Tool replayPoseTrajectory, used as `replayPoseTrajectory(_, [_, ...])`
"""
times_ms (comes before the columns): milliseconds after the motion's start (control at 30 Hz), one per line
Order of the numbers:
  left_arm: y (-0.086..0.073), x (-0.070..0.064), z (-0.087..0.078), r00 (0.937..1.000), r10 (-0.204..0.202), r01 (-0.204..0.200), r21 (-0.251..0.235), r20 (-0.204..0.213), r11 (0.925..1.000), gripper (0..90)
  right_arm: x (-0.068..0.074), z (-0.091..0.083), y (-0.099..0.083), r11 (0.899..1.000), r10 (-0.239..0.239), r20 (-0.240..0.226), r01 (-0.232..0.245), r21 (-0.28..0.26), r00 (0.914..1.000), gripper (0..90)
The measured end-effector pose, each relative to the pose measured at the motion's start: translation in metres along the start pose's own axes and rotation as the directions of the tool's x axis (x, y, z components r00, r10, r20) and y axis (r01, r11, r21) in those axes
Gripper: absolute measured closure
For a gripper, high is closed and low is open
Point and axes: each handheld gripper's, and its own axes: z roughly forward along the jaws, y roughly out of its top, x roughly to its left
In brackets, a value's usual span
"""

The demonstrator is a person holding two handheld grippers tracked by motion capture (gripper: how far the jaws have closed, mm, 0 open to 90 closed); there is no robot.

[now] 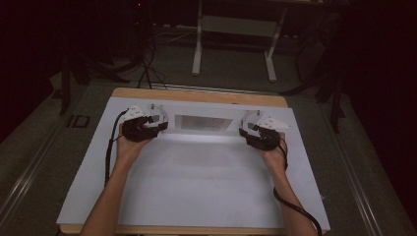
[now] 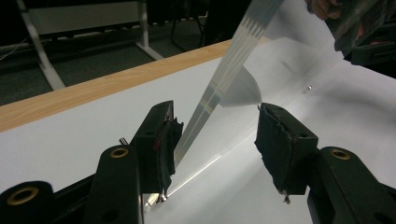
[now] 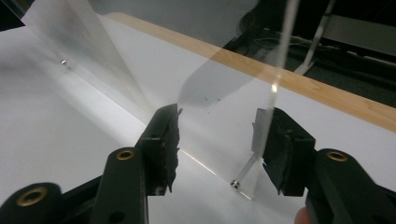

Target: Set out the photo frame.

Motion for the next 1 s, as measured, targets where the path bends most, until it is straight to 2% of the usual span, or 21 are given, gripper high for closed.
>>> replayPoseTrajectory(167, [-0.001,0.001,0.002,0.9999,0.015,-0.015,-0.011,-0.008,0.9998,46.6,0.0,0.003,0.0,1.0,0.006,0.002,-0.006,-0.001,1.0,48.1])
replayPoseTrajectory(267, [-0.004,0.0,0.009,0.9984,0.041,-0.04,0.02,-0.04,0.999,41.1,-0.001,0.003,0.0,1.0,0.012,-0.002,-0.012,-0.002,0.9999,48.0])
replayPoseTrajectory(367, [-0.007,0.0,0.014,0.9971,0.055,-0.053,0.04,-0.053,0.9978,39.6,-0.002,0.003,0.0,1.0,0.02,-0.008,-0.02,0.0,0.9998,47.9])
replayPoseTrajectory(567, [-0.009,0.002,0.019,0.9971,0.039,-0.038,0.024,-0.065,0.999,40.2,-0.003,0.005,0.002,0.999,0.034,-0.004,-0.034,0.0,0.9994,47.9])
replayPoseTrajectory(767, [-0.012,0.001,0.025,0.9954,0.051,-0.048,0.042,-0.081,0.998,40.7,-0.005,0.008,0.003,0.999,0.051,-0.002,-0.051,-0.004,0.9987,47.7])
replayPoseTrajectory(1000, [-0.012,0.001,0.029,0.9935,0.047,-0.043,0.038,-0.104,0.9983,41.3,-0.003,0.01,0.006,0.999,0.033,0.022,-0.033,0.009,0.9992,47.7])
